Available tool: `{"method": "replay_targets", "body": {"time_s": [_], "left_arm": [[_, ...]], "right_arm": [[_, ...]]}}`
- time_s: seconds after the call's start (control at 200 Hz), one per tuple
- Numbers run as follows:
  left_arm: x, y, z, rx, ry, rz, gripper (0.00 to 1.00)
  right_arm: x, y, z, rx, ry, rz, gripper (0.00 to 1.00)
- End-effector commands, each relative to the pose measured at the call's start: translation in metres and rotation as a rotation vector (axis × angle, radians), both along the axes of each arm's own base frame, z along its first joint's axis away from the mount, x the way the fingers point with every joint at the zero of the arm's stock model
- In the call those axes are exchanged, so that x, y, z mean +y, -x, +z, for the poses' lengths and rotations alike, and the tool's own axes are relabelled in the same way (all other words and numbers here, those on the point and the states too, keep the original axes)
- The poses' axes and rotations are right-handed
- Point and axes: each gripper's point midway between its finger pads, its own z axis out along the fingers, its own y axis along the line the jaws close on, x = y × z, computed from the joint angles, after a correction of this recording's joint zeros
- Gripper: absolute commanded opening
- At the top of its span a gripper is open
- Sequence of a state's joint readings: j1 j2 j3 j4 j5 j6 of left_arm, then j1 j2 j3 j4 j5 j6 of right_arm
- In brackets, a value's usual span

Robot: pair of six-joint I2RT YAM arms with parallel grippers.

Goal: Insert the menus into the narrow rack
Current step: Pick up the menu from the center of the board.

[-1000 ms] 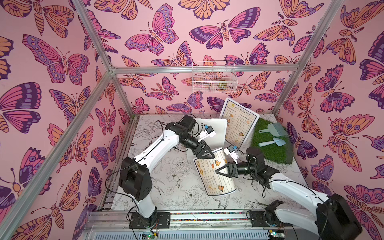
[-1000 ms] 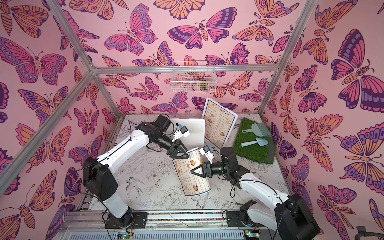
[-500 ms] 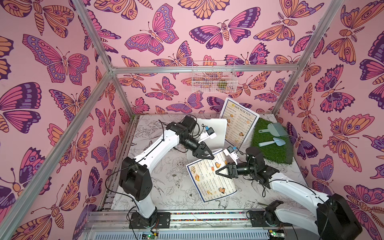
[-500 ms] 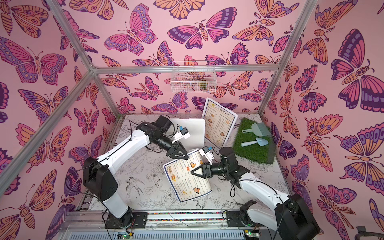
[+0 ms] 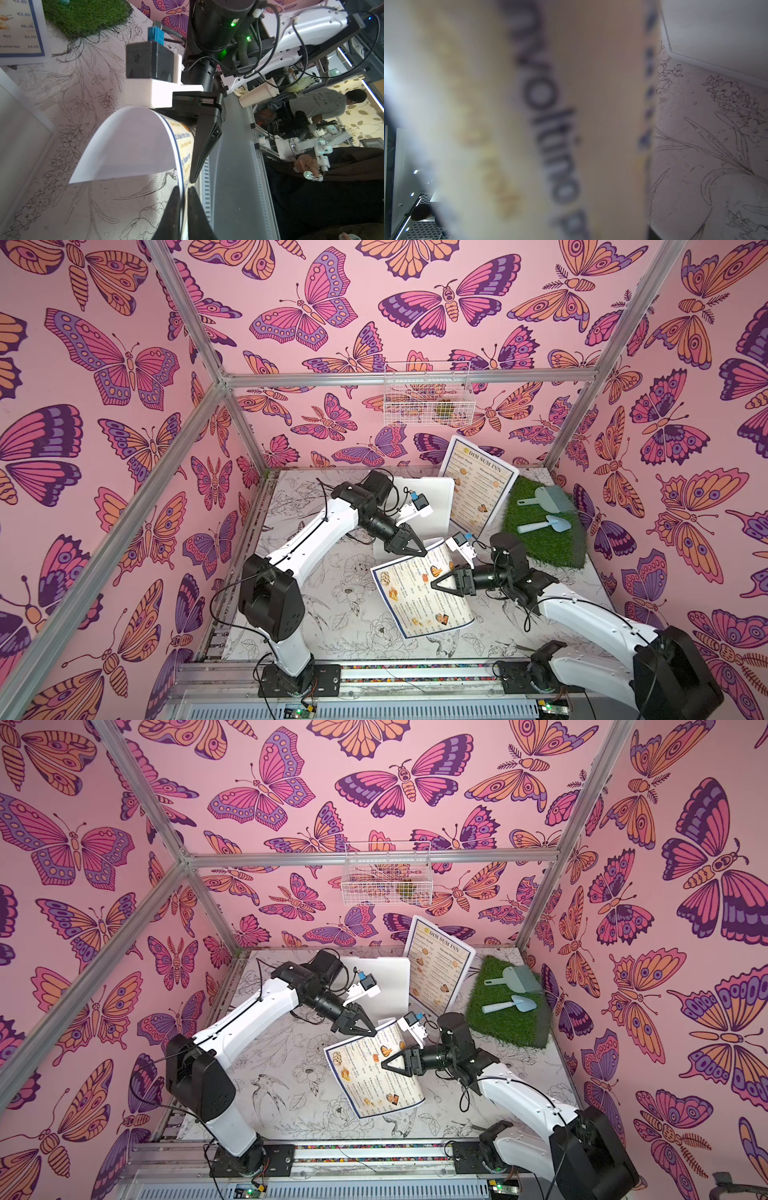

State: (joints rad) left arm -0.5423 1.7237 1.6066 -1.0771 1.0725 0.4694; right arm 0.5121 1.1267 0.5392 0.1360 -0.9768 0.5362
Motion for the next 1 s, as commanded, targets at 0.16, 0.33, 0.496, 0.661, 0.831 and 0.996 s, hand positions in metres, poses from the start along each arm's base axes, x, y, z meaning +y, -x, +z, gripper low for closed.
{"method": "replay_targets", "body": {"time_s": [0.16, 0.33, 0.496, 0.661, 0.831, 0.996], "left_arm": [[0.014, 0.001, 0.013, -0.095, -0.047, 0.034, 0.02], [0.030, -0.011, 0.023, -0.244, -0.152, 0.130, 0.02], [0.056, -0.038, 0.039, -0.446, -0.307, 0.313, 0.01], [0.082, -0.065, 0.050, -0.691, -0.526, 0.479, 0.01], [0.091, -0.084, 0.074, -0.856, -0.607, 0.614, 0.01], [0.090, -0.092, 0.110, -0.885, -0.520, 0.731, 0.01]], "right_arm": [[-0.013, -0.020, 0.015, -0.128, 0.135, -0.120, 0.92], [-0.049, -0.047, 0.037, -0.271, 0.262, -0.357, 0.96], [-0.098, -0.073, 0.068, -0.440, 0.321, -0.684, 0.96], [-0.104, -0.080, 0.095, -0.533, 0.313, -0.730, 0.96], [-0.102, -0.091, 0.112, -0.574, 0.306, -0.748, 0.99], [-0.105, -0.112, 0.112, -0.583, 0.299, -0.833, 0.99]]}}
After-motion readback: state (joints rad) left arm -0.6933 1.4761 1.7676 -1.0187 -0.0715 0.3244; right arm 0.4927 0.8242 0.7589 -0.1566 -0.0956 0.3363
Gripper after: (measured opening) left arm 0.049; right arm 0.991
